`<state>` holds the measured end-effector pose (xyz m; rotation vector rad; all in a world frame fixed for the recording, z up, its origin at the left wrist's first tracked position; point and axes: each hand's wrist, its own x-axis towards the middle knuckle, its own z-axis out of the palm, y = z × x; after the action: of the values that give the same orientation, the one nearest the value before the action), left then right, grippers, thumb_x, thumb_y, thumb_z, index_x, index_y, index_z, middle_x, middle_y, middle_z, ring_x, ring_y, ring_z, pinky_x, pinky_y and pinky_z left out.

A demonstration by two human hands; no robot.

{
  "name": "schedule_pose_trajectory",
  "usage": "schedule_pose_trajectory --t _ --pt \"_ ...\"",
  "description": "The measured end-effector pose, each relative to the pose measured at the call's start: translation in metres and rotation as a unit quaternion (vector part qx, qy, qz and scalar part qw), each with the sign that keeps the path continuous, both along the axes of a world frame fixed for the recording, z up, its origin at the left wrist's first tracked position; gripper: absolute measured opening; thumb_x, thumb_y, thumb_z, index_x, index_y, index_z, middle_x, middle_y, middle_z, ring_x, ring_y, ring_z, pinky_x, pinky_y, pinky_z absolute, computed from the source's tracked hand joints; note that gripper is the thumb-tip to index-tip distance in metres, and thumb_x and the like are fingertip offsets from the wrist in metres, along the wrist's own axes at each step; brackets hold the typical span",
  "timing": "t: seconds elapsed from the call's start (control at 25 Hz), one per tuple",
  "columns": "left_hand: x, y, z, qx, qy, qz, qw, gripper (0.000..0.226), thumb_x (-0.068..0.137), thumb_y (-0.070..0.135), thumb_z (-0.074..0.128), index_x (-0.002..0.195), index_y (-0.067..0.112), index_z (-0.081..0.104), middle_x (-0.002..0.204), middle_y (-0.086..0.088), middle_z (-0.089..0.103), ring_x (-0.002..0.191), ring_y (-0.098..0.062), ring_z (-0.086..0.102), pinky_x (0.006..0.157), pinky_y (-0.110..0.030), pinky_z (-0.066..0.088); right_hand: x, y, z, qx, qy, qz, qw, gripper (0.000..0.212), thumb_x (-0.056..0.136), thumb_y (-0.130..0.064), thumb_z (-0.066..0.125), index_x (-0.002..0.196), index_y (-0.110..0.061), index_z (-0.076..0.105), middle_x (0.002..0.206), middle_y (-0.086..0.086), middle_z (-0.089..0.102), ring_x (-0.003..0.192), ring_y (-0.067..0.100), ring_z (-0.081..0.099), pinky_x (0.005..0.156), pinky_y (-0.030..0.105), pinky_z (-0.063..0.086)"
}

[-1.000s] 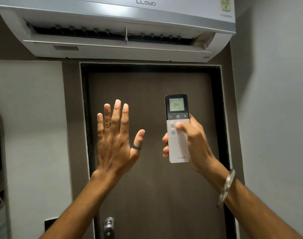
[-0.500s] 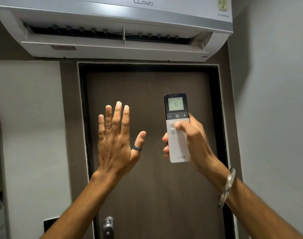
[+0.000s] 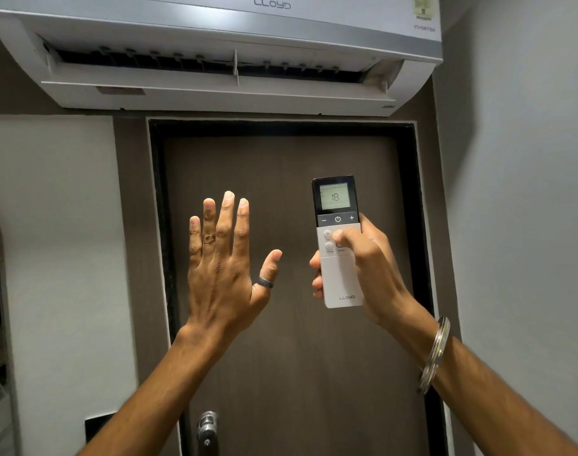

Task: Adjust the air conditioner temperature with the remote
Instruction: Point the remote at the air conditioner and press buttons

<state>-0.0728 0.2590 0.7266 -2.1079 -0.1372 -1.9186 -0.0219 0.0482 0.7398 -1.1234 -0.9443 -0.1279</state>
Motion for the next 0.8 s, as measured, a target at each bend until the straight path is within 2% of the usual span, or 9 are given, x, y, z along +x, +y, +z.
schedule_pose_trajectory --t 0.36,0.8 --pt "-0.0017 -0.0004 -0.0012 -0.003 0.007 0.002 1.000 0.084 0.101 0.059 0.040 0.164 0.007 0.023 0.174 -0.016 0.014 0.162 -0.036 0.006 0.132 -0.054 0.005 -0.0011 -0.0004 -0.0020 0.004 0.026 0.028 0.999 0.030 0.085 -0.028 0.054 0.112 -0.014 0.057 0.070 0.014 0.070 0.049 0.030 0.065 0.049 0.040 0.061" --pt "0.0022 0.0030 -0.0036 -0.001 0.005 0.007 1.000 0.084 0.101 0.062 0.035 0.165 0.008 0.021 0.174 -0.016 0.013 0.162 -0.035 0.004 0.132 -0.051 0.002 0.0040 0.0011 -0.0035 0.001 0.021 0.013 1.000 0.030 0.088 -0.031 0.052 0.112 -0.014 0.058 0.072 0.014 0.072 0.051 0.032 0.066 0.052 0.043 0.061"
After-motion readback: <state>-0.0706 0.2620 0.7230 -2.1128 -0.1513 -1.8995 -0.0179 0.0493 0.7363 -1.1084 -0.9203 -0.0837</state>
